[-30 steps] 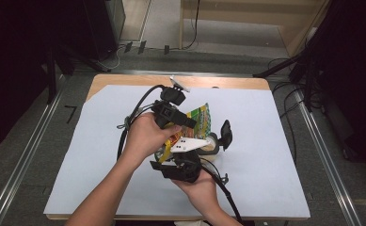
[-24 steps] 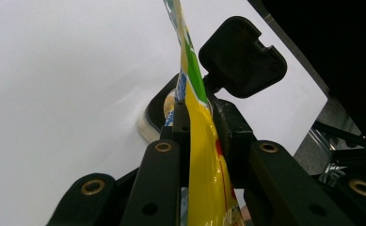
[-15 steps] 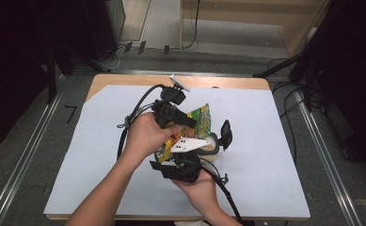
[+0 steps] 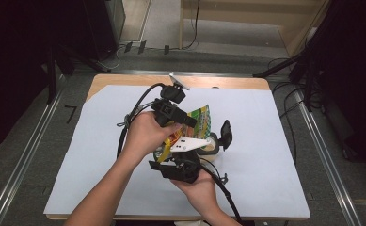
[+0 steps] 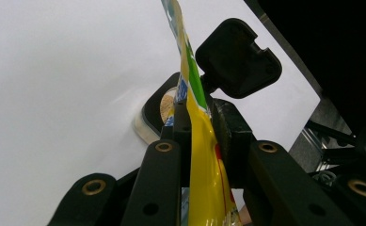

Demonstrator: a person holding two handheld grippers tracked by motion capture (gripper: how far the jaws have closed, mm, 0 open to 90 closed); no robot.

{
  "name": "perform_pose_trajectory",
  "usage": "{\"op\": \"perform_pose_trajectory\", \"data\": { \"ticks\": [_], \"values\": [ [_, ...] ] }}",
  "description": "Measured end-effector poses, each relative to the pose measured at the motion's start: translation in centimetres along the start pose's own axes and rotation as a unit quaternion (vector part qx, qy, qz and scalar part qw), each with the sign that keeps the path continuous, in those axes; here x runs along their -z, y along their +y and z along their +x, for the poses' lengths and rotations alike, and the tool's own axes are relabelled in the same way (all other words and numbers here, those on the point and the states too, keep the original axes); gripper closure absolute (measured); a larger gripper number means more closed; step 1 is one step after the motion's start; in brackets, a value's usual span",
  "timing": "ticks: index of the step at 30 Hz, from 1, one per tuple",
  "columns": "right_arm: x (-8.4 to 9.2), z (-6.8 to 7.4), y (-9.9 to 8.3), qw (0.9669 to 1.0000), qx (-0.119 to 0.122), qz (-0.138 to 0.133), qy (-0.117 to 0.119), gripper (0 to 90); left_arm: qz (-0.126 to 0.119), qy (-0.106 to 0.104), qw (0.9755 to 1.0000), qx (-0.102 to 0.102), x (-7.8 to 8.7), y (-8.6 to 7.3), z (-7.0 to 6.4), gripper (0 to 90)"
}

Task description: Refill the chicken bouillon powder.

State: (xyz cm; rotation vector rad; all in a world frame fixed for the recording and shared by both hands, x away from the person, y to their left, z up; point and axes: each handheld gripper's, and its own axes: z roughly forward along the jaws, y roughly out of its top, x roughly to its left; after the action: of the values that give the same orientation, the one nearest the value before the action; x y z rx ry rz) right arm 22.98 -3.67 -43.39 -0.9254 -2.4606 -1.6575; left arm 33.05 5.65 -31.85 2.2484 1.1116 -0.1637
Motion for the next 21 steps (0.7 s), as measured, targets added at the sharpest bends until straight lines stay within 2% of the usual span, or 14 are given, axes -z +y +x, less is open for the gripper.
{"op": "perform_pose_trajectory", "data": {
  "ticks": [4, 7, 12, 21],
  "values": [
    [0.1, 0.0, 0.1, 0.9999, -0.01, -0.006, 0.005, 64.9, 0.003, 0.003, 1.0, -0.002, 0.0, 0.2, -0.3, 80.2],
    [0.1, -0.1, 0.1, 0.9998, -0.015, -0.005, 0.007, 64.0, 0.009, -0.003, 1.0, 0.001, -0.1, 0.5, -0.1, 80.2],
    [0.2, -0.1, 0.2, 0.9999, -0.011, -0.005, 0.007, 65.2, 0.016, -0.014, 0.9997, 0.01, -0.2, 0.8, 0.3, 80.4],
    [0.6, -0.2, 0.7, 0.9998, -0.013, -0.006, 0.013, 65.1, 0.017, -0.01, 0.9996, 0.019, 0.0, 1.2, 0.9, 80.3]
  ]
}}
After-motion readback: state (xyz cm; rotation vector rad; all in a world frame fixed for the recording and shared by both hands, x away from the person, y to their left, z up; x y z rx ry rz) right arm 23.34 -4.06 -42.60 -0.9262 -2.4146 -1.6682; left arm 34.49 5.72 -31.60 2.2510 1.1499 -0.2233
